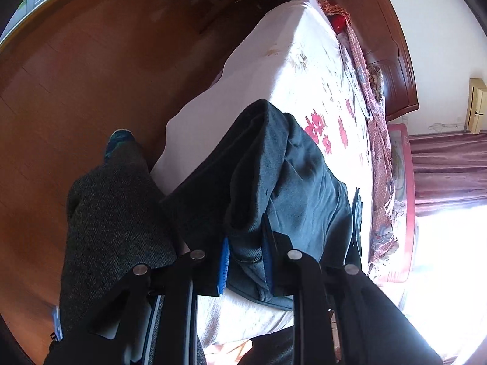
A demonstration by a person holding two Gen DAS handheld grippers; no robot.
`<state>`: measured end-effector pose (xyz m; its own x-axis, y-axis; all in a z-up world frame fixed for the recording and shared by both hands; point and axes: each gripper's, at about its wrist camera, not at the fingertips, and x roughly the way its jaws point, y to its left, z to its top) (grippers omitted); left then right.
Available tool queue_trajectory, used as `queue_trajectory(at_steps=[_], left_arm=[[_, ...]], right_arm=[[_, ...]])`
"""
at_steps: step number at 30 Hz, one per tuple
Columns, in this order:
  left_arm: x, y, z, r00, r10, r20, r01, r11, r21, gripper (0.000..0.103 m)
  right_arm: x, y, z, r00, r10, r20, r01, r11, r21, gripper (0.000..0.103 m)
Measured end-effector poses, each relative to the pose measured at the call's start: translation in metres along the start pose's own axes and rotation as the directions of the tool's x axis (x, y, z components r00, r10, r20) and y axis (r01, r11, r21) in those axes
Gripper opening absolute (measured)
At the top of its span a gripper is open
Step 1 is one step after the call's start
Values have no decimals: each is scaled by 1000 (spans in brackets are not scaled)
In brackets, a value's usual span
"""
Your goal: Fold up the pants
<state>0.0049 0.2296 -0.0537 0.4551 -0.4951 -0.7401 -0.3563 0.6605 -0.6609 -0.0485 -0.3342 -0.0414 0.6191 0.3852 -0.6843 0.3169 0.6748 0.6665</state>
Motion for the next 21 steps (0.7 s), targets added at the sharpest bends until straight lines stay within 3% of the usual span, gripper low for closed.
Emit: queue_trajectory(at_steps=[6,12,13,14,15,16,17,18,21], left_arm=[[4,18,7,998,57,12,-57,998,-10,18],[15,4,15,994,107,24,-108,993,46,19],[17,3,15,993,120,20,-120,992,49,27],[21,5,19,990,142,7,-142,988,54,42],[24,5,23,982,186,-6,-186,981,60,52],[17,10,24,971,238,7,-238,970,48,71],[9,12,23,952,305,31,-306,952,21,77],[4,13,23,935,351,57,-352,936,10,80],[-28,7,19,865,455,212,-464,886,-9,80]], right_arm=[[5,-14,-27,997,-35,-66,36,999,16,6],[25,-38,-36,996,-44,-76,51,995,84,6],[27,-39,-35,996,-38,-82,46,994,102,7],[26,-41,-33,996,-22,-84,32,992,119,8],[23,-43,-32,996,-2,-90,14,991,135,12],[19,-44,-30,995,16,-98,-1,989,149,22],[12,-44,-28,995,12,-100,3,988,152,28],[1,-41,-25,995,-26,-98,39,990,137,44],[-34,-30,-12,990,-133,-36,135,989,54,46]])
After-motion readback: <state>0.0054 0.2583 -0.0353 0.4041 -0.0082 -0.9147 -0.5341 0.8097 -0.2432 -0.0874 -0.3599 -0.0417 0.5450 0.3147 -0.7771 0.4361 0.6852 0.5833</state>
